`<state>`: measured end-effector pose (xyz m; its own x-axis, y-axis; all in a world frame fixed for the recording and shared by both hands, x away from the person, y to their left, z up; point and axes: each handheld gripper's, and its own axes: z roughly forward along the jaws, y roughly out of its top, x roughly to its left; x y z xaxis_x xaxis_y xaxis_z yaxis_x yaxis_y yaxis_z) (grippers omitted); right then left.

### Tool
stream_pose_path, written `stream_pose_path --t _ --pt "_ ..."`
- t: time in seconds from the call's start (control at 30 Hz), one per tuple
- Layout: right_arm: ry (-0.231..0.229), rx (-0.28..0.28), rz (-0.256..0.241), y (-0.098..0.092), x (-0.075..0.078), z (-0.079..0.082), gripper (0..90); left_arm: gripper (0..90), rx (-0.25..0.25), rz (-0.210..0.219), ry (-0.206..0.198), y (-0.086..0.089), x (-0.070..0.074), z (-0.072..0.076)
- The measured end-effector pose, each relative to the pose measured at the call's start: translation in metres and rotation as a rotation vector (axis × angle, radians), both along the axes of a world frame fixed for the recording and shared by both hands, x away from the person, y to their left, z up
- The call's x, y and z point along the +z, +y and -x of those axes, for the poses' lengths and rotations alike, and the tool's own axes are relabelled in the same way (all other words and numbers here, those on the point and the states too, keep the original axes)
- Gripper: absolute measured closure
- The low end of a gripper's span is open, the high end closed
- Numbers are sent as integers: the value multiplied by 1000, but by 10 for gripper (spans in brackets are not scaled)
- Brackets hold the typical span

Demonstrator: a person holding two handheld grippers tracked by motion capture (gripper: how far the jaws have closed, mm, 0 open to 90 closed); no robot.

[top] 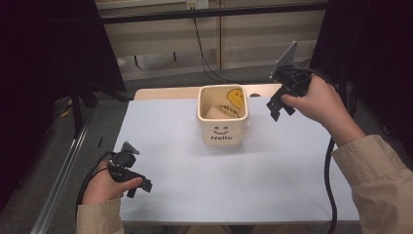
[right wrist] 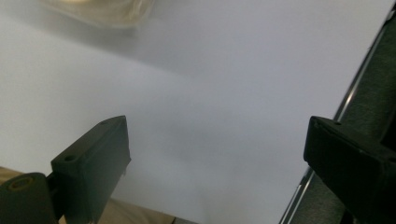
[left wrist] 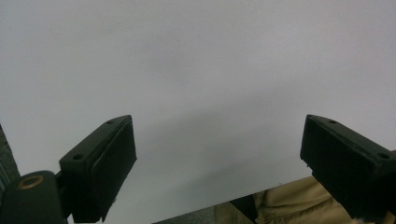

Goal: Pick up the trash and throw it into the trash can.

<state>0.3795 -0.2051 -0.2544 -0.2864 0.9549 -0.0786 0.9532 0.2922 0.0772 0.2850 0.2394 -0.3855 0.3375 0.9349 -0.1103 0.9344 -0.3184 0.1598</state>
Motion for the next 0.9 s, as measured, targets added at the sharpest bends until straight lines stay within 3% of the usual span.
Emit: stream_pose_path --t 0.07,0.1,0.33,0.37,0.53,0.67,0.7,0.77,0.83,0.9 --pt "10 1 -5 -5 -11 7 75 104 -9 -5 3 1 1 0" --pt "10 -6 5 -11 -24 14 73 104 -11 -8 1 1 1 0" --pt "19 -17 14 -26 -57 32 75 104 -4 -4 10 0 -1 0" --pt "24 -20 20 -30 -69 38 75 104 -7 -6 11 0 -1 -1" --pt "29 -15 40 -35 -87 50 77 105 -3 -4 10 0 -1 -1" --pt "25 -8 36 -41 -104 62 75 105 3 -1 15 0 -1 0" --pt "25 -10 37 -44 -115 70 75 104 8 -3 8 0 -2 0" --pt "28 -10 31 -46 -119 72 74 104 -2 -8 10 2 -1 -1" --pt "39 -35 6 -53 -131 82 77 104 16 -1 21 2 -1 -1" --pt "43 -65 23 -59 -139 89 67 104 15 -5 13 3 -2 -1"
